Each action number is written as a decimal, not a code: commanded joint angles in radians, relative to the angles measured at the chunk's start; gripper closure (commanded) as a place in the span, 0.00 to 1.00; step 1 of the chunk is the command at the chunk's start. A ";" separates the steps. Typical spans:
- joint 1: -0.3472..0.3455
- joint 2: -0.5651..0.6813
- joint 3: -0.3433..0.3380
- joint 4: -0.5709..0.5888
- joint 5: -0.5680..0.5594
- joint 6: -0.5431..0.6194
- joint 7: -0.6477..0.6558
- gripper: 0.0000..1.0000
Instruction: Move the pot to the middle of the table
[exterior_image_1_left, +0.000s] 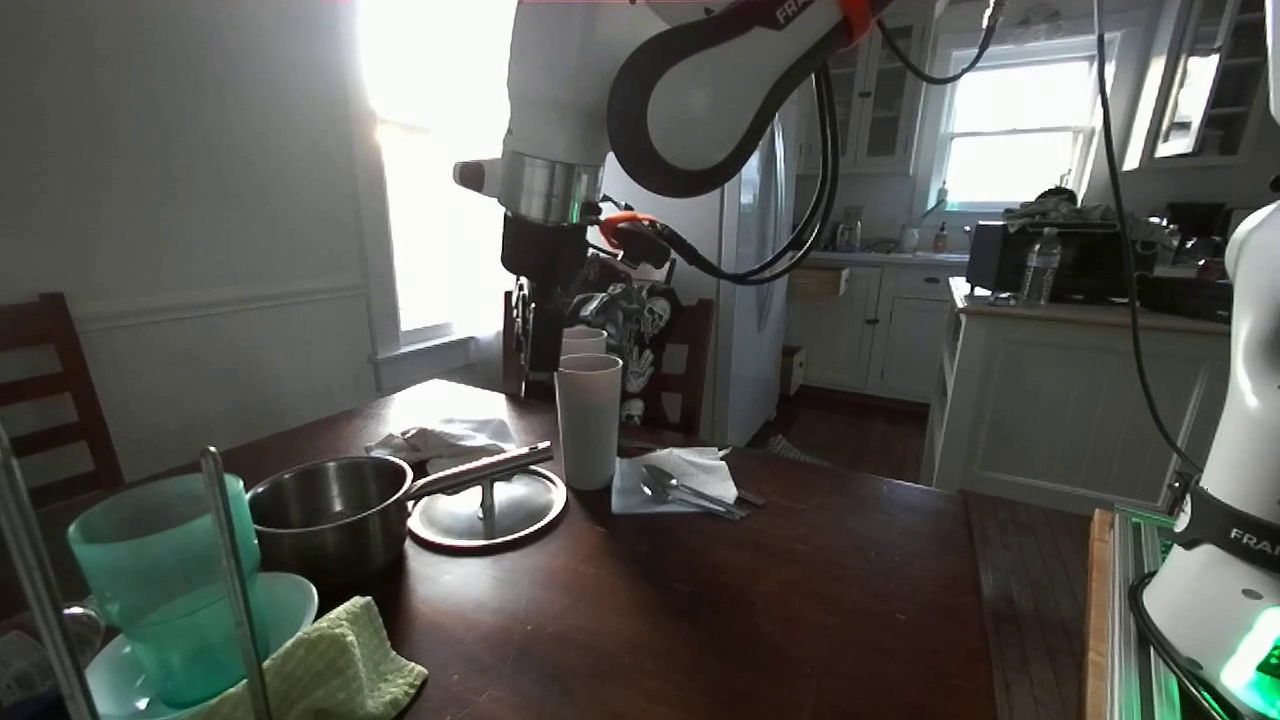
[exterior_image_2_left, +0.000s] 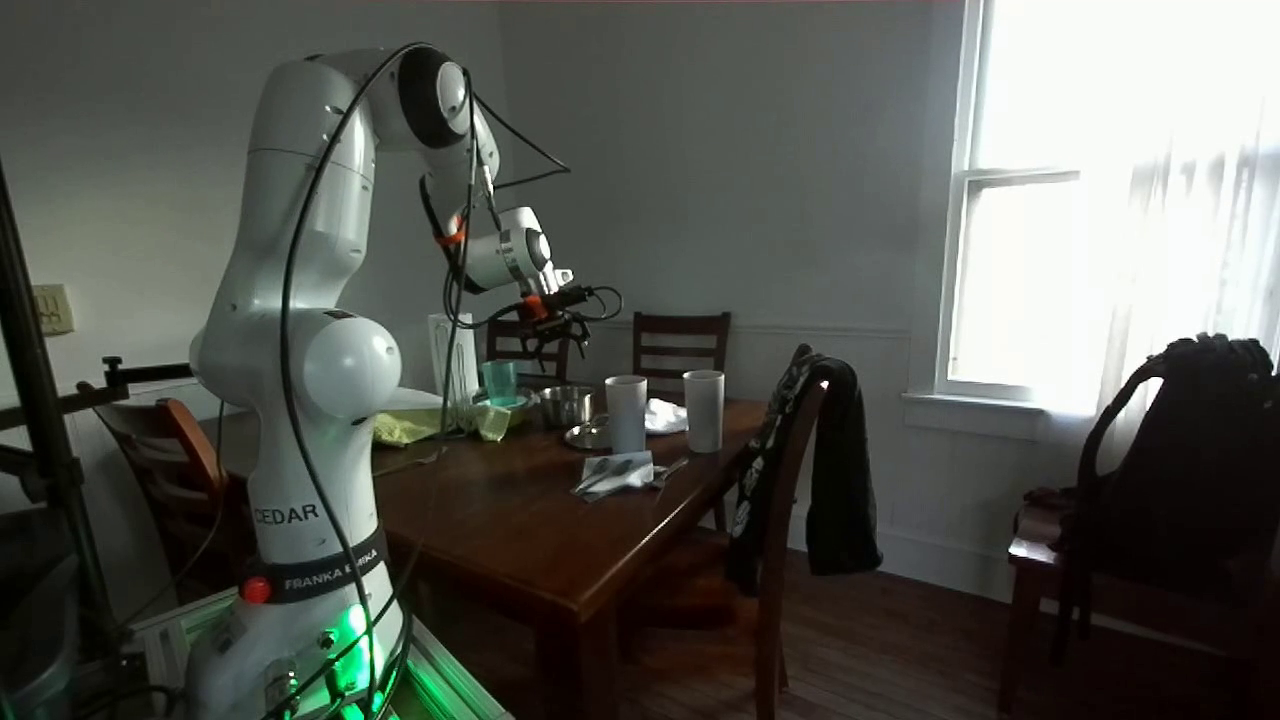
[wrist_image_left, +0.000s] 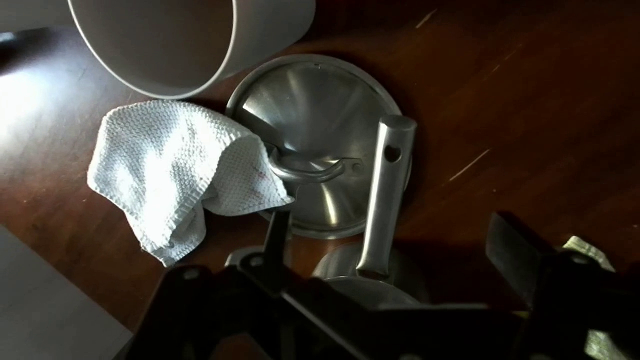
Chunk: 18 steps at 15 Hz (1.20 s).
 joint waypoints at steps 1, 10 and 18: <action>0.016 -0.002 -0.016 0.003 0.009 -0.002 -0.007 0.00; 0.033 0.094 -0.002 0.020 0.081 0.105 0.038 0.00; 0.034 0.167 -0.034 0.002 0.095 0.357 0.038 0.00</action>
